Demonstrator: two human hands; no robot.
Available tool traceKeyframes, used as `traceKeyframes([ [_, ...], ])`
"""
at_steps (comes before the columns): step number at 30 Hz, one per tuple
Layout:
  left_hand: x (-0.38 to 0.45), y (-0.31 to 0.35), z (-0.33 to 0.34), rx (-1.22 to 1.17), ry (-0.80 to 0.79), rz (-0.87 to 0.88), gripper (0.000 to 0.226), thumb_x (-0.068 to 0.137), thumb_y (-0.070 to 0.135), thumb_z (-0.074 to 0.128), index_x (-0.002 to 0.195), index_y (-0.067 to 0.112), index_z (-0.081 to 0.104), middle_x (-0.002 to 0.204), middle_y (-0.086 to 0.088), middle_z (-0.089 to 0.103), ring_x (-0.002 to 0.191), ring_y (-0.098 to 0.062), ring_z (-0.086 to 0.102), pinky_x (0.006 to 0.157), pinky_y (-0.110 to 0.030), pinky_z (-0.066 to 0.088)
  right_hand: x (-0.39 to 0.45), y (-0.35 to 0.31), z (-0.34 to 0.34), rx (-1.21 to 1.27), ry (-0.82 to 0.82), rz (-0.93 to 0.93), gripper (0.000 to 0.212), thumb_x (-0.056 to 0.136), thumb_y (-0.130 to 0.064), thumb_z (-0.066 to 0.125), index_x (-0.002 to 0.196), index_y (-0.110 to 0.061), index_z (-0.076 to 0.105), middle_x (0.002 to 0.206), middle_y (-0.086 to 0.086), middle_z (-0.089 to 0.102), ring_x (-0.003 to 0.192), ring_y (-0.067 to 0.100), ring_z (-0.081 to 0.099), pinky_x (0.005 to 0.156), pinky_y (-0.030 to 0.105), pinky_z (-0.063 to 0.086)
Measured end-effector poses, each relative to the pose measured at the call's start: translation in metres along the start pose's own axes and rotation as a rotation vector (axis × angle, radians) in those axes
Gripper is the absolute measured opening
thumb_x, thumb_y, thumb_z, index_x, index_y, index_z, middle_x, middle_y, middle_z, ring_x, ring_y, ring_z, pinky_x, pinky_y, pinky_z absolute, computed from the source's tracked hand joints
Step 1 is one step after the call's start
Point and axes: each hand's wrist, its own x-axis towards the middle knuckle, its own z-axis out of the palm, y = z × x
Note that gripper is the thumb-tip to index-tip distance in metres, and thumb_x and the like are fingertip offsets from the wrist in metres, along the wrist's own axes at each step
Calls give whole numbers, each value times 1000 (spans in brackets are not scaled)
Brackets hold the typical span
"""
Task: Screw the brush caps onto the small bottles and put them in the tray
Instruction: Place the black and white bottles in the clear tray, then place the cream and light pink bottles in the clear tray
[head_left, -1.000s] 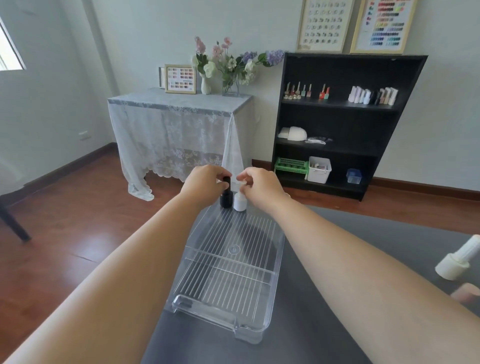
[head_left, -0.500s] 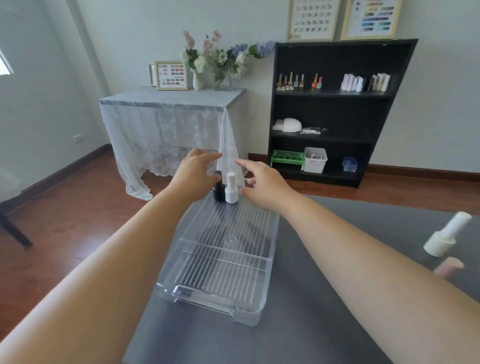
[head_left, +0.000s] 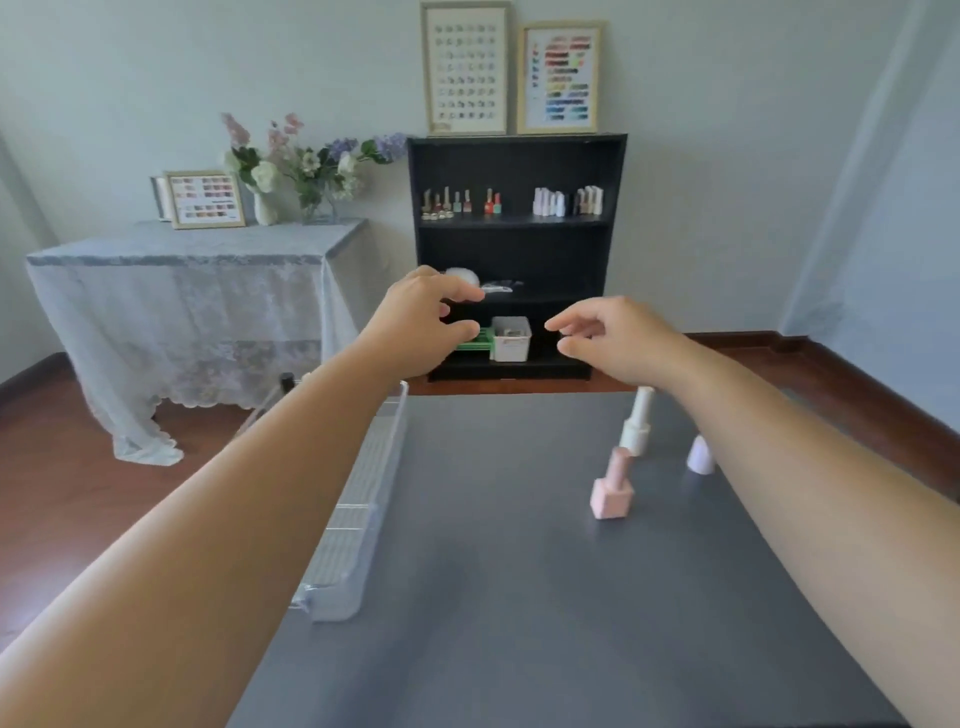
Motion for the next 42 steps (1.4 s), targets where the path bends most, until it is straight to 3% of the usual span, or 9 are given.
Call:
traceKeyframes([
  [4,4,46,43,-79,-113,45,34,88,31,69,121,31,63,107,16,54,93,-6,56,73,-16,39,-28,41,-47,-35,115,73,17,85,-30,65,89,-47,65,87,-20,66,83,-4,60,68,18,43],
  [12,13,106,125,-55,-308,33,38,87,35,68,124,30,62,120,5,63,98,-13,58,79,-24,45,-69,118,-66,-54,67,269,23,84,-29,68,105,-36,67,98,-8,66,92,11,61,70,23,42],
  [16,19,118,156,85,-481,-10,54,86,34,69,137,33,50,140,-1,52,113,-22,56,79,-26,41,-81,140,-53,-16,76,292,25,84,-30,65,109,-35,66,93,-14,65,86,2,58,60,17,39],
  [19,19,121,168,143,-544,-25,56,87,28,69,139,35,48,138,-4,52,113,-24,56,80,-27,42,-87,149,-38,77,119,282,30,84,-31,64,114,-34,63,90,-15,61,85,0,56,61,16,38],
  [25,19,121,167,191,-421,-6,22,90,15,62,110,22,68,108,-4,66,90,-20,63,74,-26,51,-88,154,-28,139,183,278,11,89,-25,63,100,-27,64,98,-4,65,92,16,60,60,19,40],
  [29,14,106,149,161,-345,-27,21,93,14,56,109,21,68,103,0,66,86,-17,64,72,-26,53,-80,143,-31,149,236,236,10,89,-23,63,99,-23,65,101,-2,65,92,18,60,63,23,42],
  [33,14,79,108,96,-193,-91,19,93,18,59,109,23,66,99,3,62,75,-10,57,55,-16,42,-59,112,-32,166,258,154,10,88,-24,64,97,-29,64,91,-9,65,87,15,61,64,22,44],
  [37,10,44,57,108,-101,-148,18,93,18,59,108,23,67,98,4,61,86,-15,59,70,-22,44,-28,67,-16,179,237,32,13,87,-26,64,99,-31,64,93,-8,65,84,10,61,61,21,46],
  [42,-2,-8,-1,119,-18,-243,17,91,16,58,105,23,65,98,1,62,86,-15,60,56,-16,39,7,-1,17,160,178,-109,15,88,-28,62,103,-31,64,87,-19,58,79,1,55,62,16,39],
])
